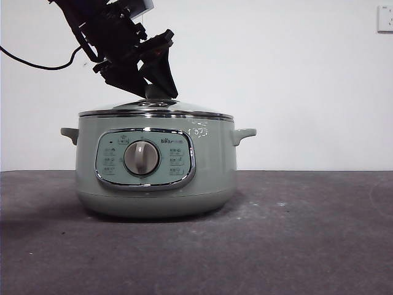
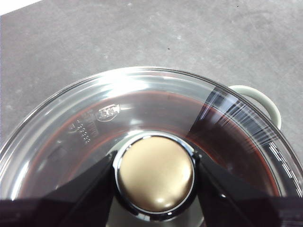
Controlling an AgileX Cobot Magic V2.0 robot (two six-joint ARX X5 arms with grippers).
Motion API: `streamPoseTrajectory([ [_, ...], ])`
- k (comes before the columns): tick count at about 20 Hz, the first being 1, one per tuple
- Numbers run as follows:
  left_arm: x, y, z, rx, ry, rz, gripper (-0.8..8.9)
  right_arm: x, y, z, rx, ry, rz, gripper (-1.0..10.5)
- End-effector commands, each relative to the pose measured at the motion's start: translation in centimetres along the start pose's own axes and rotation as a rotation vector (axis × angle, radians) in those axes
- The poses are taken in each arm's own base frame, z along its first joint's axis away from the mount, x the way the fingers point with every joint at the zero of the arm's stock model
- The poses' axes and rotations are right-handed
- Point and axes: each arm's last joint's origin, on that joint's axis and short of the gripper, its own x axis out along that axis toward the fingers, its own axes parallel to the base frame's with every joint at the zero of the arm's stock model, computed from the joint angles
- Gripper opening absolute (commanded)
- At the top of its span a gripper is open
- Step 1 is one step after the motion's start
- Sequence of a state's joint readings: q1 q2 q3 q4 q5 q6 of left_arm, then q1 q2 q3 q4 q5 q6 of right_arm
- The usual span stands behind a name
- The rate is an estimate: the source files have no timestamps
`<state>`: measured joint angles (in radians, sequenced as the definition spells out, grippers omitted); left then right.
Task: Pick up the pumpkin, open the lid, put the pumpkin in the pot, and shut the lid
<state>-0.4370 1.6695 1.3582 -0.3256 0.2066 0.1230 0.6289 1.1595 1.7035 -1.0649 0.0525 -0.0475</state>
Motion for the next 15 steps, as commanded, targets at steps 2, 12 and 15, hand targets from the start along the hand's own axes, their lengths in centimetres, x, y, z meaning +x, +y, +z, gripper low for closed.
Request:
streamPoseTrajectory([
  [2, 0.1, -0.2, -0.1, 0.007, 0.015, -0.012, 4.81, -0.1, 0.1, -0.4, 0.009, 0.041, 0.006, 6.3],
  [12, -5.1, -1.1, 1.1, 0.005, -0.015, -0.009, 5.11, -0.3, 0.5, -1.6, 0.017, 0.166, 0.142, 6.3],
  [15, -9.3, -2.0, 1.1, -0.008, -0.005, -0.019, 5.11, -0.4, 0.6, -2.1, 0.022, 0.215, 0.181, 6.3],
])
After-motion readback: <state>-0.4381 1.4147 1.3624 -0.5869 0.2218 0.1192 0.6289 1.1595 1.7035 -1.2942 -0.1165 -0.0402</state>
